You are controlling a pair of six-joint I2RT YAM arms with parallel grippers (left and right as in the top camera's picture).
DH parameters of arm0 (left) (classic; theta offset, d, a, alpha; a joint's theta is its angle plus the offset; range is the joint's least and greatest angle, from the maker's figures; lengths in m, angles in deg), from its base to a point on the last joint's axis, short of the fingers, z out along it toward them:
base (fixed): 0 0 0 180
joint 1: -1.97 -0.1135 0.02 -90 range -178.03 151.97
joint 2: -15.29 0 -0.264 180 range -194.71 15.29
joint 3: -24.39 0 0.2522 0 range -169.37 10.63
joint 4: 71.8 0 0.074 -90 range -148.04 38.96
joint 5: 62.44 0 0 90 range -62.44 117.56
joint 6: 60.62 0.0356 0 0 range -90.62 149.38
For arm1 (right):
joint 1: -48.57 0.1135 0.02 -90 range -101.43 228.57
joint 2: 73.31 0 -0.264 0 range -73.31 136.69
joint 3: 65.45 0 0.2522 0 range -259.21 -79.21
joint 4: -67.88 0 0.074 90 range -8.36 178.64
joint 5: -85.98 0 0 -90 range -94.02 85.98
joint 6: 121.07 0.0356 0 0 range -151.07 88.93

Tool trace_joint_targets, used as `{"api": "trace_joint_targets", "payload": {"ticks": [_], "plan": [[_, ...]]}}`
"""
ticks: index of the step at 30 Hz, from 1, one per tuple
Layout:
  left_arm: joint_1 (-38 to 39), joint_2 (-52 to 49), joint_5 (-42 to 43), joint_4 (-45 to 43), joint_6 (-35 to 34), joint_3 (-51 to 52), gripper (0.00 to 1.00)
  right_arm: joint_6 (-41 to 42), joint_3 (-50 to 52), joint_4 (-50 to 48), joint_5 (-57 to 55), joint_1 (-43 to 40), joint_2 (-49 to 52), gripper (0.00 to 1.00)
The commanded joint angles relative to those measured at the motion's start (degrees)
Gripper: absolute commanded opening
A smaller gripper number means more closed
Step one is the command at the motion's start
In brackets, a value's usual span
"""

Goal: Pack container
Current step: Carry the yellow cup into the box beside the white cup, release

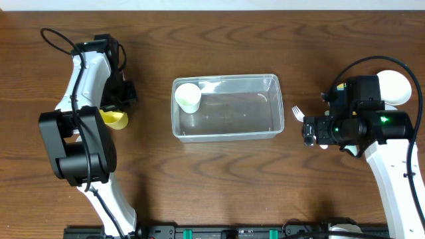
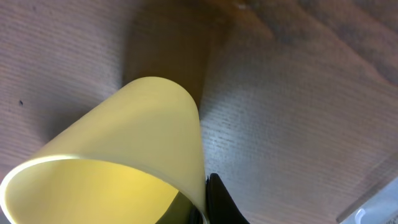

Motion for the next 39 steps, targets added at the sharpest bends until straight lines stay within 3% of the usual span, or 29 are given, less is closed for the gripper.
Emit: {"api": "trace_joint_targets", "payload": {"ticks": [1,7,15,23,39], "plan": [[2.0,3.7,-0.2,2.1,-0.3,-2.0,0.06,-0.7,-0.9,0.1,-0.6,0.0,0.1,0.99],[9.3,15.1,-0.2,6.8,-0.3,-5.3,0.06,-0.7,-0.9,0.0,-0.6,0.0,0.1,0.99],[25.1,27.9,0.0,10.3,-2.8,-5.3,0.06,-0.7,-0.9,-0.2,-0.6,0.0,0.1,0.99],[37.5,25.5,-0.1,8.0,-5.5,-1.3,0.06,-0.7,-0.9,-0.1,-0.6,0.0,0.1,0.99],[39.1,12.9,-0.3,-1.3,-3.7,6.5,0.06,-0.7,-0.9,0.1,-0.6,0.0,0.1,0.99]]}}
